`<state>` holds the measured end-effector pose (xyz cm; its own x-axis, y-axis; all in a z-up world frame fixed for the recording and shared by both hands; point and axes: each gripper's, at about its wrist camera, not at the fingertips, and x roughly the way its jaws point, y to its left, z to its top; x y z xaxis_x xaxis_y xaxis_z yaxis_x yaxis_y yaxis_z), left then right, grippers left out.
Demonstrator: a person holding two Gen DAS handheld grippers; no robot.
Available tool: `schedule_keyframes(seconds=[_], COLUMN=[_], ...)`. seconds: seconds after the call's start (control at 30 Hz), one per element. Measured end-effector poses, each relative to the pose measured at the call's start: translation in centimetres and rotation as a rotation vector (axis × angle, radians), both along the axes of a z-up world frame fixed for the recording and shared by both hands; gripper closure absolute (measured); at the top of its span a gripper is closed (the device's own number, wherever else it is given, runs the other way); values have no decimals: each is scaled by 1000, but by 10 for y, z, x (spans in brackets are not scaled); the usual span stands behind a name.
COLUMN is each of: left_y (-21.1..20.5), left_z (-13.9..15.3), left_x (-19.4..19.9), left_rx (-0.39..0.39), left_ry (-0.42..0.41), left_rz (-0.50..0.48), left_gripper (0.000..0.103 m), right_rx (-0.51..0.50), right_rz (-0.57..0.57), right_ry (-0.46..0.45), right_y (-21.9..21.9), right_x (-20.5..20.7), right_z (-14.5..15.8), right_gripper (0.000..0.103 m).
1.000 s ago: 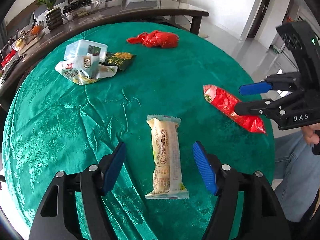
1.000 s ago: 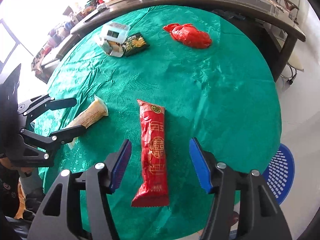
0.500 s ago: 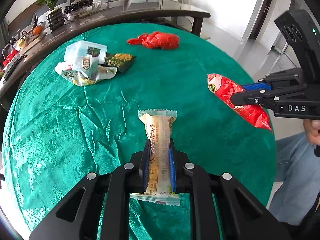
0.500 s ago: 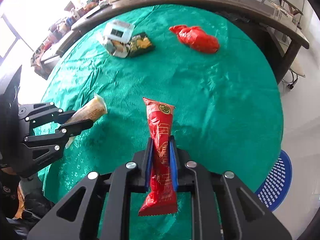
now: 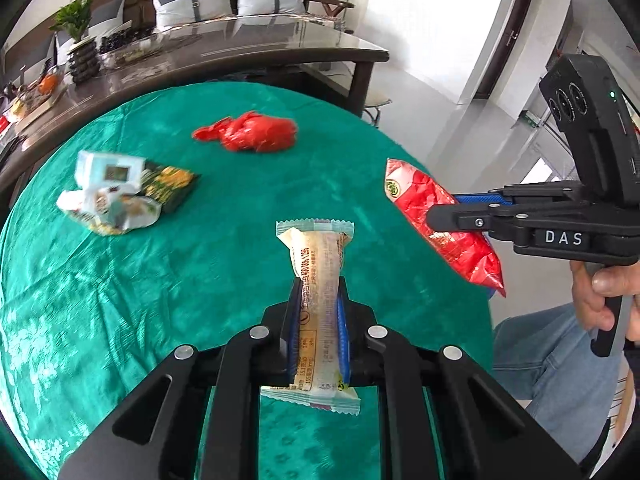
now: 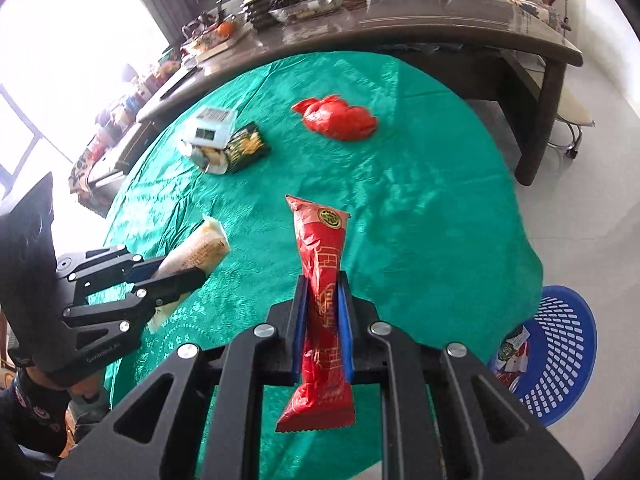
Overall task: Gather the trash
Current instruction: 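Carry red snack bag and wrapped bread to the blue basket and release both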
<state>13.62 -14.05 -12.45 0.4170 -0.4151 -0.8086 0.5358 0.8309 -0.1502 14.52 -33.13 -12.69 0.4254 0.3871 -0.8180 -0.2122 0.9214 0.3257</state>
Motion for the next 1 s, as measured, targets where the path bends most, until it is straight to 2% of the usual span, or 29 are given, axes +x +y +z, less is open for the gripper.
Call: schedule_keyframes(seconds=[0.23, 0.53, 0.73, 1.0], left_y=[-59, -163, -233, -314], left_z=[9, 13, -7, -57], left_x=[2, 2, 5, 5], left_rx=[-26, -42, -53, -34], left_ry=[3, 9, 61, 123], left_rz=[-63, -170, -213, -285], left_gripper=[89, 89, 89, 88], right_rx=[13, -39, -75, -61], right_rz=[-98, -299, -408, -505], right_ry=[-29, -40, -8, 67], right_y=[-60, -174, -234, -291], right_x=[-8, -28, -41, -51], right_z=[8, 5, -20, -71], right_gripper=[90, 90, 90, 90])
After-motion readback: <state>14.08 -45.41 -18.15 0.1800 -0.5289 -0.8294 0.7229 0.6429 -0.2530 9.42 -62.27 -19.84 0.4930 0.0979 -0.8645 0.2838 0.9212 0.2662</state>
